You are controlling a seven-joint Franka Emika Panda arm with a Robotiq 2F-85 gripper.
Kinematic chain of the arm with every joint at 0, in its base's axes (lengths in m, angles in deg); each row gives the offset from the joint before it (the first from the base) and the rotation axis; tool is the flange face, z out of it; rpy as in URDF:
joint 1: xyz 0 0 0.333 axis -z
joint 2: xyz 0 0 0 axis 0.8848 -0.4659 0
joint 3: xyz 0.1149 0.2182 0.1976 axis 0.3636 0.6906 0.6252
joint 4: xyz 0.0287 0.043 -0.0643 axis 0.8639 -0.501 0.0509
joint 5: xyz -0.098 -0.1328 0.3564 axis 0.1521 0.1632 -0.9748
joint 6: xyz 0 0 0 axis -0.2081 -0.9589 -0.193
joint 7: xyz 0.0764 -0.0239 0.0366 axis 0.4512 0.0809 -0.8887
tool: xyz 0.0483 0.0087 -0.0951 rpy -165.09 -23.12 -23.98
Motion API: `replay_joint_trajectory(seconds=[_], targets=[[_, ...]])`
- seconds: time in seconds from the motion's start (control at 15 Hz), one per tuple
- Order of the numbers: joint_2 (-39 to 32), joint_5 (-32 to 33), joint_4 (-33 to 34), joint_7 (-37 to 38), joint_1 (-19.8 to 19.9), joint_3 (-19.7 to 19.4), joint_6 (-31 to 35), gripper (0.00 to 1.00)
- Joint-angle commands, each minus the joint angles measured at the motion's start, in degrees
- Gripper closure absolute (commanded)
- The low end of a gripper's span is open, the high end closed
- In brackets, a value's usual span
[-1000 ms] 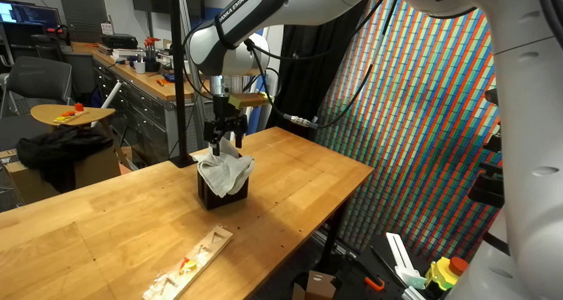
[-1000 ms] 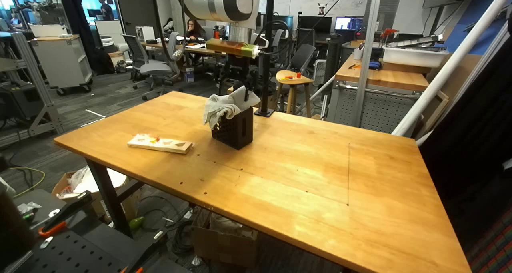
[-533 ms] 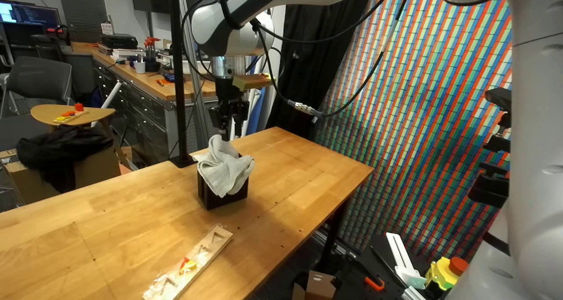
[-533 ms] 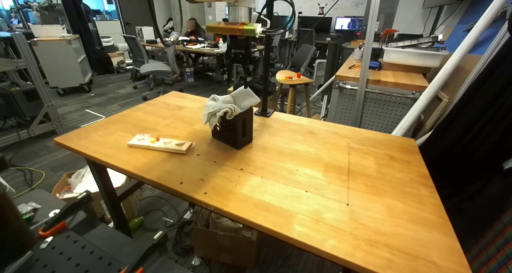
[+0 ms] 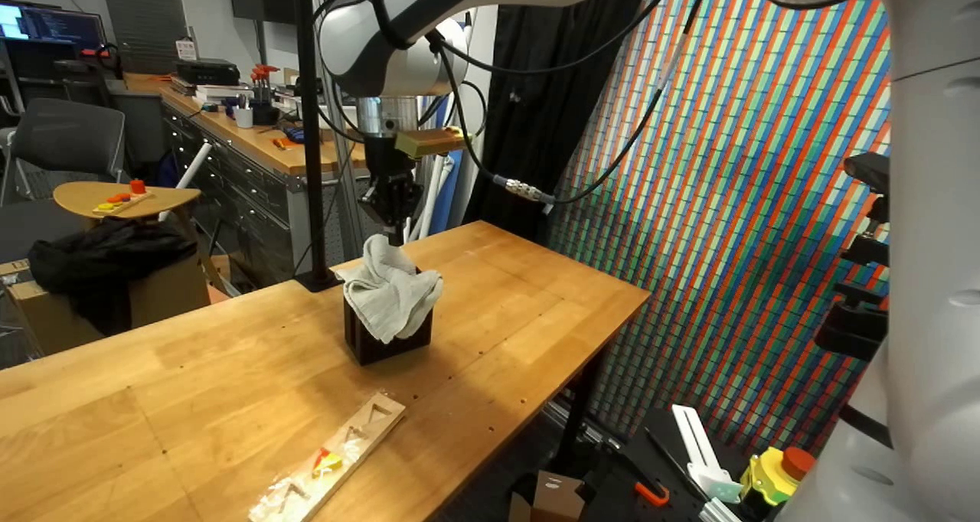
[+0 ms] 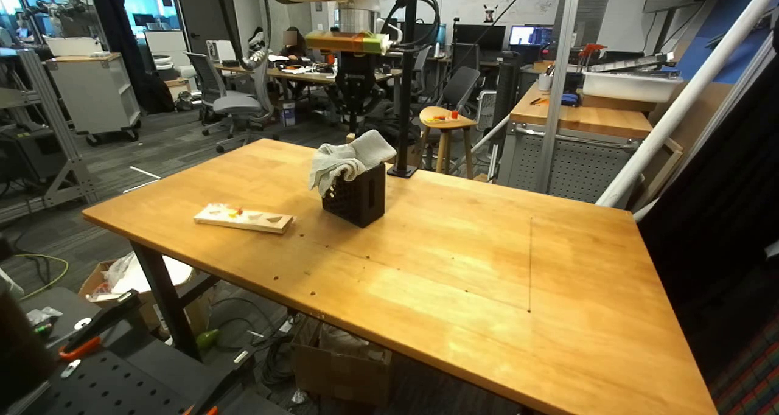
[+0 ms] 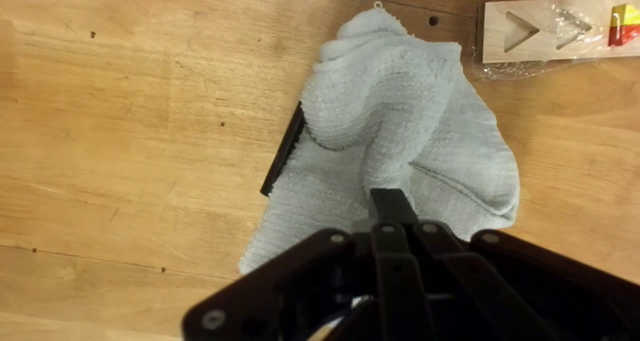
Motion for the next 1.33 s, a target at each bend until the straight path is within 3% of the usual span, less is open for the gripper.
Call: replay_joint_trajectory(seconds=[0.0, 1.27], targets=[[-1.0, -0.2, 1.4, 0.8, -1.0, -0.2, -0.5, 1.00], [-9.7, -6.4, 2.6, -0.8, 1.3, 0.5, 4.2, 1.00]])
